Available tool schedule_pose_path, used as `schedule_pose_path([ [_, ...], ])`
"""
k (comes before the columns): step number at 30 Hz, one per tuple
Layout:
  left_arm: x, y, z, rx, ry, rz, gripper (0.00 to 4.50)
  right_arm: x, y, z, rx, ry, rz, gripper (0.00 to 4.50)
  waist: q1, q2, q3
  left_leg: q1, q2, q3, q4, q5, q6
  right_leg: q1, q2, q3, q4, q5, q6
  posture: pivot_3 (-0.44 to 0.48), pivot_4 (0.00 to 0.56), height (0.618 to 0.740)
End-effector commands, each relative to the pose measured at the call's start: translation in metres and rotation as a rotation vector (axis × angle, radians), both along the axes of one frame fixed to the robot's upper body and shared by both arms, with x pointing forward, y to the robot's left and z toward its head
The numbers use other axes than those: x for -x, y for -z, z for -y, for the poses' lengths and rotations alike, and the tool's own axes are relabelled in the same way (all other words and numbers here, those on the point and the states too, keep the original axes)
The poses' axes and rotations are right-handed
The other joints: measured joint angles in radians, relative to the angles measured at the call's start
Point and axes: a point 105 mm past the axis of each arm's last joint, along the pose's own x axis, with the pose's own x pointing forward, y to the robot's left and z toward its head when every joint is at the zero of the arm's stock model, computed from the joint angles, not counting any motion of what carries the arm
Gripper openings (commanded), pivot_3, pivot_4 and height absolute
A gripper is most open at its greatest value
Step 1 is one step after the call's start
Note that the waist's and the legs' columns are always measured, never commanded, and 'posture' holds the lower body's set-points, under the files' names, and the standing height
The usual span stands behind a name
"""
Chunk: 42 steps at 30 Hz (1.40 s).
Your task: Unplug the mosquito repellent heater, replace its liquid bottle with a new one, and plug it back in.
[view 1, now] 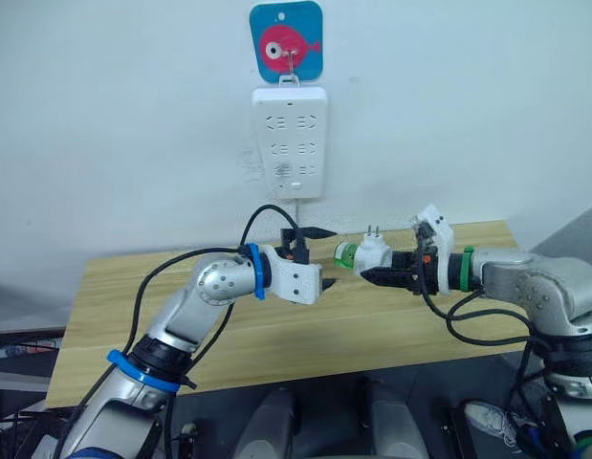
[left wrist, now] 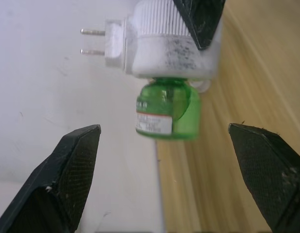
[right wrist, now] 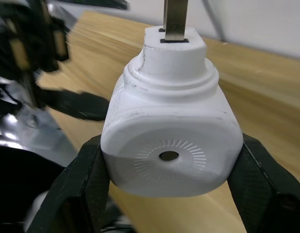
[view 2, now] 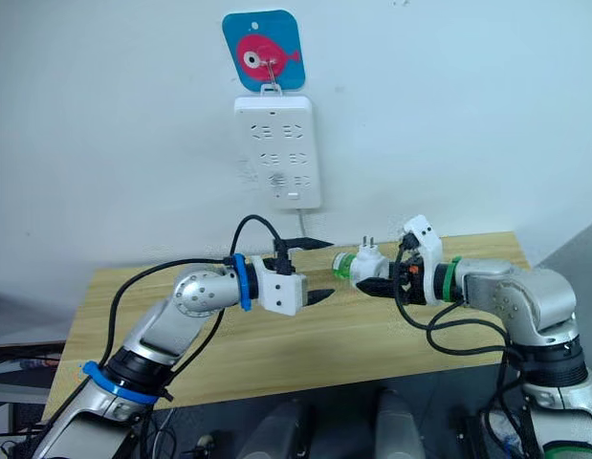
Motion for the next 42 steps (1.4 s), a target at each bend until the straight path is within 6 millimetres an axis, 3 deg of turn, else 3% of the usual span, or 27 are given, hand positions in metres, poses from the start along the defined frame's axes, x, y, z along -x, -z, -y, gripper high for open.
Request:
schedule_pose_path([
  [1, 0.0, -0.003, 0.007, -0.004, -0.011, 0.054, 4.5, 0.008, -0.011, -0.003, 0.003, -0.025, 0.005, 2.97, 0.0, 0.0, 0.0, 0.0, 0.0, 0.0, 0.0, 0.0, 0.0, 0.0, 0.0, 0.0, 0.0, 0.0, 0.0, 0.071, 0.202, 0.74],
  [9, -0.006, 0.003, 0.013, -0.01, -0.042, 0.018, 4.5, 0.008, -0.013, -0.008, -0.031, 0.014, -0.043, 2.97, -0.002, 0.0, 0.0, 0.0, 0.0, 0.0, 0.001, 0.0, 0.0, 0.0, 0.0, 0.0, 0.003, 0.0, 0.0, 0.067, 0.207, 0.74],
  [12, -0.005, 0.005, 0.016, -0.009, -0.038, -0.005, 3.88, 0.009, -0.015, -0.01, -0.057, 0.016, -0.056, 2.97, -0.002, 0.0, 0.0, 0.0, 0.0, 0.0, 0.001, 0.0, 0.0, 0.0, 0.0, 0.0, 0.003, 0.0, 0.0, 0.063, 0.211, 0.74],
  [17, -0.001, 0.009, 0.017, -0.021, -0.024, -0.02, 2.32, 0.01, -0.019, -0.013, -0.076, 0.009, -0.054, 2.97, -0.003, 0.0, 0.0, 0.0, 0.0, 0.0, 0.001, 0.0, 0.0, -0.001, 0.0, 0.0, 0.003, 0.0, 0.0, 0.059, 0.214, 0.74],
  [18, 0.0, 0.009, 0.017, -0.021, -0.023, -0.02, 2.23, 0.011, -0.019, -0.014, -0.08, 0.004, -0.055, 2.97, -0.003, 0.0, 0.0, 0.0, 0.0, 0.0, 0.001, 0.0, 0.0, -0.001, 0.0, 0.0, 0.003, 0.0, 0.0, 0.059, 0.214, 0.74],
  [24, 0.0, 0.008, 0.019, -0.019, -0.01, -0.008, 2.23, 0.014, -0.02, -0.018, -0.094, -0.021, -0.059, 2.97, -0.003, 0.0, 0.0, 0.0, 0.0, 0.0, 0.001, 0.0, 0.0, -0.001, 0.0, 0.0, 0.003, 0.0, 0.0, 0.06, 0.215, 0.74],
  [28, -0.002, 0.006, 0.017, -0.011, -0.019, -0.005, 2.23, 0.014, -0.026, -0.023, -0.139, -0.027, -0.045, 4.38, -0.003, 0.0, 0.0, 0.0, 0.0, 0.0, 0.001, 0.0, 0.0, -0.001, 0.0, 0.0, 0.003, 0.0, 0.0, 0.064, 0.214, 0.74],
  [30, -0.003, 0.007, 0.016, 0.004, -0.032, -0.022, 2.23, 0.013, -0.029, -0.021, -0.147, 0.0, -0.026, 4.5, -0.003, 0.0, 0.0, 0.0, 0.0, 0.0, 0.001, 0.0, 0.0, -0.001, 0.0, 0.0, 0.003, 0.0, 0.0, 0.067, 0.216, 0.74],
  [37, -0.004, 0.007, 0.009, 0.392, -0.15, -0.314, 2.23, 0.013, -0.045, -0.016, -0.268, 0.177, 0.121, 4.5, -0.004, 0.001, 0.0, 0.0, 0.0, 0.0, 0.001, 0.0, 0.0, -0.003, 0.0, 0.0, 0.01, 0.0, 0.0, 0.062, 0.219, 0.74],
  [40, -0.009, -0.007, 0.008, 0.615, -0.198, -0.445, 2.23, 0.032, -0.047, -0.024, -0.216, 0.124, 0.249, 4.5, -0.001, 0.001, -0.001, -0.001, -0.001, 0.0, 0.001, 0.0, 0.0, -0.003, -0.001, 0.0, 0.01, 0.0, 0.0, 0.049, 0.216, 0.74],
  [42, -0.01, -0.017, 0.011, 0.705, -0.196, -0.492, 2.23, 0.034, -0.049, -0.029, -0.23, 0.143, 0.3, 4.5, -0.006, 0.0, -0.001, -0.001, -0.001, 0.0, 0.002, 0.0, 0.0, -0.003, -0.001, 0.0, 0.009, 0.0, 0.0, 0.037, 0.217, 0.74],
])
